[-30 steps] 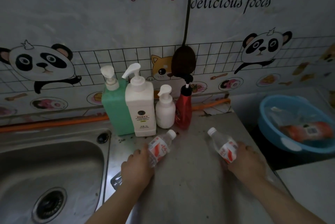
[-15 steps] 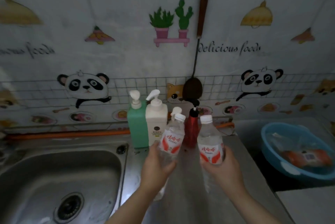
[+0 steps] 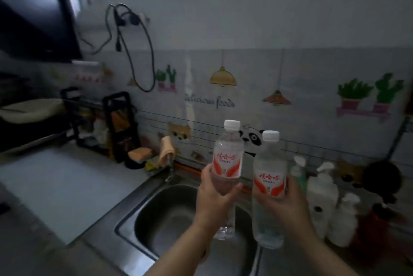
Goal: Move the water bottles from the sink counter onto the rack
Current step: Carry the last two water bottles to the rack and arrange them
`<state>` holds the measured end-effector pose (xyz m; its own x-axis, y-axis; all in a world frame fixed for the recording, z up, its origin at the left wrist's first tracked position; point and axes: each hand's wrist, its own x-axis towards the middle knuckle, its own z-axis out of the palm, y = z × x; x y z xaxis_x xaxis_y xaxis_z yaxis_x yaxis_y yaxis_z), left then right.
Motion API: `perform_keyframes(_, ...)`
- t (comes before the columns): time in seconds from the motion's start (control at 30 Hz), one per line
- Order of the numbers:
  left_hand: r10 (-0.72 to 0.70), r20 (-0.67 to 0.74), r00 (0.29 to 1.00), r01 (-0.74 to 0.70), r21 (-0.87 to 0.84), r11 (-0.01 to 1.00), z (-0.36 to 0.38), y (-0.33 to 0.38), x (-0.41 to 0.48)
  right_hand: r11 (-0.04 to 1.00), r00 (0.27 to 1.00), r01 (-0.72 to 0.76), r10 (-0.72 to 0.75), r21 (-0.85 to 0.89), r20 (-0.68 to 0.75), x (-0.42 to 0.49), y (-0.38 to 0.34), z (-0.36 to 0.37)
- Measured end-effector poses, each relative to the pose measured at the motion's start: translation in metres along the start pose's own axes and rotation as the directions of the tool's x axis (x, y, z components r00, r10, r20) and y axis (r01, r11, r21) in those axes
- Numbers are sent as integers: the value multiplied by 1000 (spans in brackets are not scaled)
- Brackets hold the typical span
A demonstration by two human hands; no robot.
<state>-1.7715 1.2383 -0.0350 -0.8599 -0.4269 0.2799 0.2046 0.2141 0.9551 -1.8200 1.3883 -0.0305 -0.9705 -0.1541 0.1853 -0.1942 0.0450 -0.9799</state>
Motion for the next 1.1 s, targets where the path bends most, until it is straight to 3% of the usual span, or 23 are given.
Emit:
perform_keyframes(0.23,25,-222,975,-31,-21,999,-144,2,-5,997,975,13,-29,72,220,-21,-41,142)
perform_keyframes(0.63,121,-342,932,-74,147,986,-417,-5,-20,992,933,10,-55,127,355,-87,-89,412)
perform_keyframes(0.83,116,-429,896,-69,124,990,-507,-24,7,993,911,49,-89,110,402,-83,-97,514)
perform_keyframes(1.1,117,-437,892,-74,114,991,-598,-68,97,978,881,98,-171,183,441,-18,-91,637)
